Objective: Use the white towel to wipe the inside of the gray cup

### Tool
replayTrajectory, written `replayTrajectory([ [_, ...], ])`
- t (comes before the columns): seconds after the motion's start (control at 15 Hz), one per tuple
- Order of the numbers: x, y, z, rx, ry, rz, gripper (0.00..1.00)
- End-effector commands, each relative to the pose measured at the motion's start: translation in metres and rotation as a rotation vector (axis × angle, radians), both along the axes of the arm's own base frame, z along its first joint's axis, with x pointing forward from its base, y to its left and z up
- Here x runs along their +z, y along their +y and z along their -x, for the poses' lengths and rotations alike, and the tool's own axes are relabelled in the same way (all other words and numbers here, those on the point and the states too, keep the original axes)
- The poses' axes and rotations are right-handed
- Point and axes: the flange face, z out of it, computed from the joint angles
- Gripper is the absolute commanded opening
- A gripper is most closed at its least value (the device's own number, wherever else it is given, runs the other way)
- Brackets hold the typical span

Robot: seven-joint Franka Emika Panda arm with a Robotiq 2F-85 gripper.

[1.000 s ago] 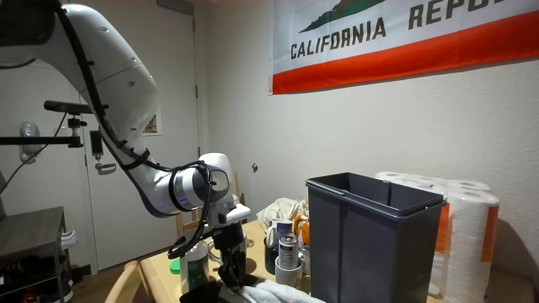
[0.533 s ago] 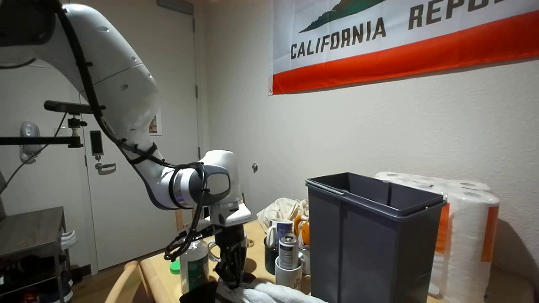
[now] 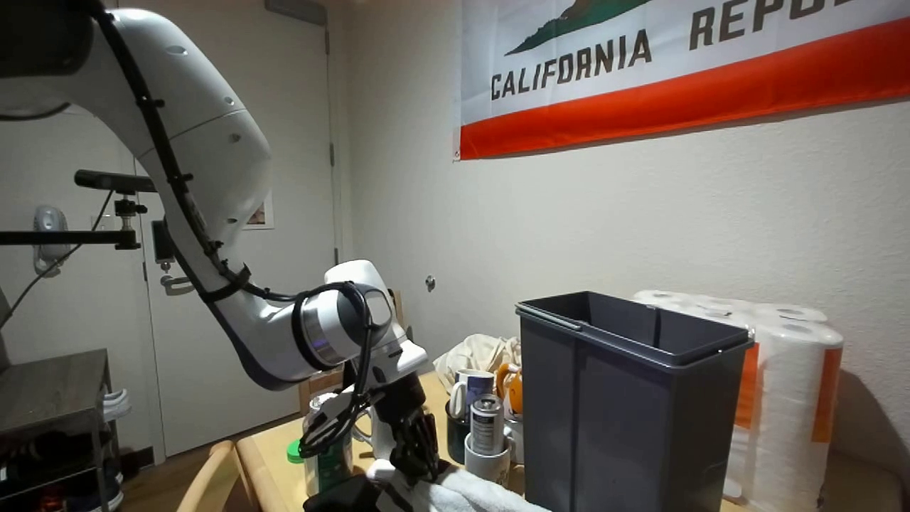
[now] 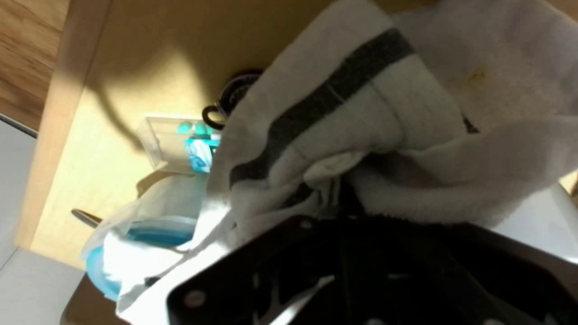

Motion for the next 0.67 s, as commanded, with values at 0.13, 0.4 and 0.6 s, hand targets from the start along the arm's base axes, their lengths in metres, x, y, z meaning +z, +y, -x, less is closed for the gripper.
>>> replayTrajectory([
  [0.13, -0.007, 0.007, 0.014, -0.007, 0.073, -0.041, 0.01],
  [0.4, -0.006, 0.019, 0.014, -0.024, 0.117, -0.192, 0.01],
  [0.6, 0.001, 0.022, 0.006, -0.041, 0.051, -0.231, 0.01],
])
